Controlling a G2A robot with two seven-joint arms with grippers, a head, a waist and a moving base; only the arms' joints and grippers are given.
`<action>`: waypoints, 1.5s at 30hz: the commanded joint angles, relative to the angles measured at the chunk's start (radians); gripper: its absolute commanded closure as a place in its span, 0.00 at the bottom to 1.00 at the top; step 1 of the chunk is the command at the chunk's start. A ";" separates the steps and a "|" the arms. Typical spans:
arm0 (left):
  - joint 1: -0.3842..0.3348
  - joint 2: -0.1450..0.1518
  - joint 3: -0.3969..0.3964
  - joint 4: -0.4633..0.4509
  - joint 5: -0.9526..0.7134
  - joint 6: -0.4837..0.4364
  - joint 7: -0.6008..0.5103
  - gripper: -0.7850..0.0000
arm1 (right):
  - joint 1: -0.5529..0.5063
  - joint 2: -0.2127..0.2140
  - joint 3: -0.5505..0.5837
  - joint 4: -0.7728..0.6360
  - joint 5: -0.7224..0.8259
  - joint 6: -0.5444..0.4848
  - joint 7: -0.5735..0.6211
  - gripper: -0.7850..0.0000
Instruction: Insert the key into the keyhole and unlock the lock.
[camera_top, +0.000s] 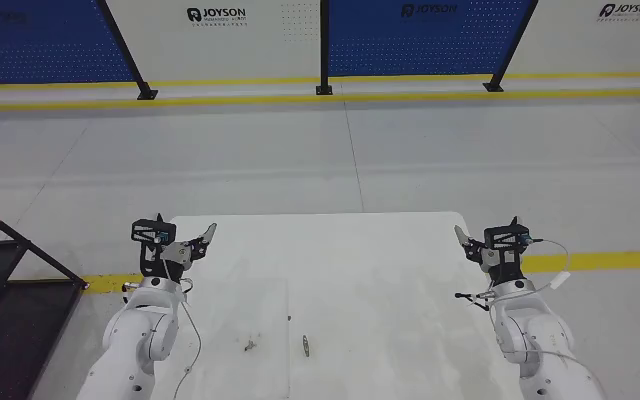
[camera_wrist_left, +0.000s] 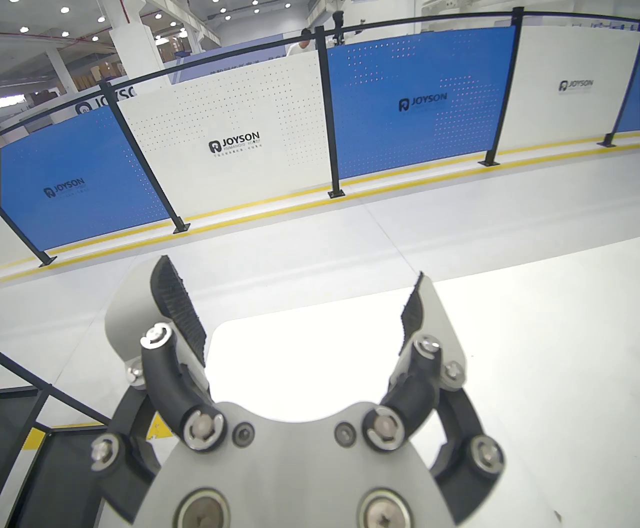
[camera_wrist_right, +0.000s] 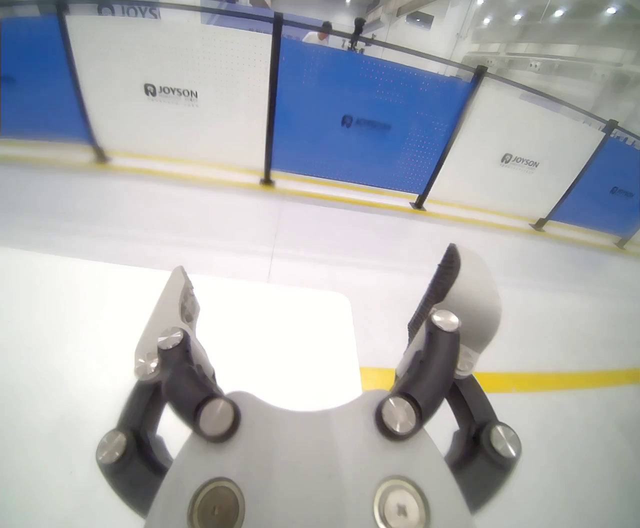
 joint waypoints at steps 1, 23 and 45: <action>0.000 0.000 0.000 0.000 0.000 0.000 0.000 0.00 | 0.000 0.000 0.000 0.000 0.000 0.000 0.000 0.00; 0.474 0.034 -0.161 -0.367 -0.258 -0.519 -0.627 0.00 | 0.000 0.000 0.000 0.000 0.000 0.000 0.000 0.00; 0.237 0.017 0.212 -0.163 -0.018 -0.175 -0.825 0.62 | 0.000 0.000 0.000 0.000 0.000 0.000 0.000 0.00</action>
